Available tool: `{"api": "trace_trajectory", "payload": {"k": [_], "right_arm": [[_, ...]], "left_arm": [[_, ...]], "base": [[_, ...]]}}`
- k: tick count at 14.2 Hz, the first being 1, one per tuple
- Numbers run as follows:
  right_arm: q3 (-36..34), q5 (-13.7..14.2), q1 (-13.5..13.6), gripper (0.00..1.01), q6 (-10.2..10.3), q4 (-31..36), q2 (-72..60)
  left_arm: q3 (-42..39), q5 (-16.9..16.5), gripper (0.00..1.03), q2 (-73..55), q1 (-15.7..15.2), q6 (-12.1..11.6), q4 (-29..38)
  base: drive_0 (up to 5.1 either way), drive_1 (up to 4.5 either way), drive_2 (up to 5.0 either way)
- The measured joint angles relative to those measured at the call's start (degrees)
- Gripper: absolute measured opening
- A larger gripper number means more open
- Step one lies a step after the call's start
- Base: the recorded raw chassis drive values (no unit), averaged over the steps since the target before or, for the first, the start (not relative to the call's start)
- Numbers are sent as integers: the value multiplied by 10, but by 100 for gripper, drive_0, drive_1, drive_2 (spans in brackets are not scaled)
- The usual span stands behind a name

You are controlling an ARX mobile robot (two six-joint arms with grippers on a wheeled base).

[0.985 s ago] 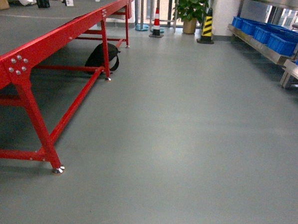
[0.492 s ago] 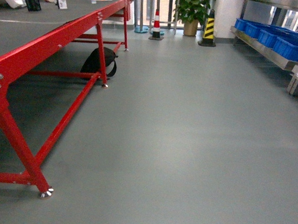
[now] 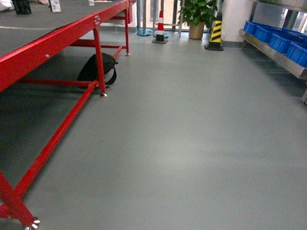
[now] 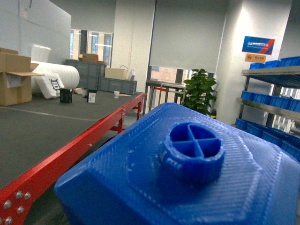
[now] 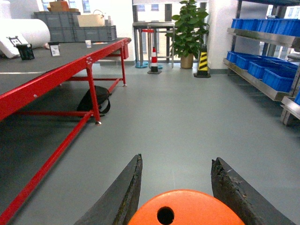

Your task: Sort blue parts and orange caps into right shelf containers

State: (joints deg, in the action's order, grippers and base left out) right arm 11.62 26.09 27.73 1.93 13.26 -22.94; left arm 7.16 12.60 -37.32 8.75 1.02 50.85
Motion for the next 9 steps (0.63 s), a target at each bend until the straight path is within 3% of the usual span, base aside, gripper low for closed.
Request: {"api": "trace_trajectory", "payload": {"k": [9], "right_arm": [[0,0,0,40,0,2,2]], "left_arm": [[0,0,59,0,0,0,2]], "base": [[3,436,-430]]}}
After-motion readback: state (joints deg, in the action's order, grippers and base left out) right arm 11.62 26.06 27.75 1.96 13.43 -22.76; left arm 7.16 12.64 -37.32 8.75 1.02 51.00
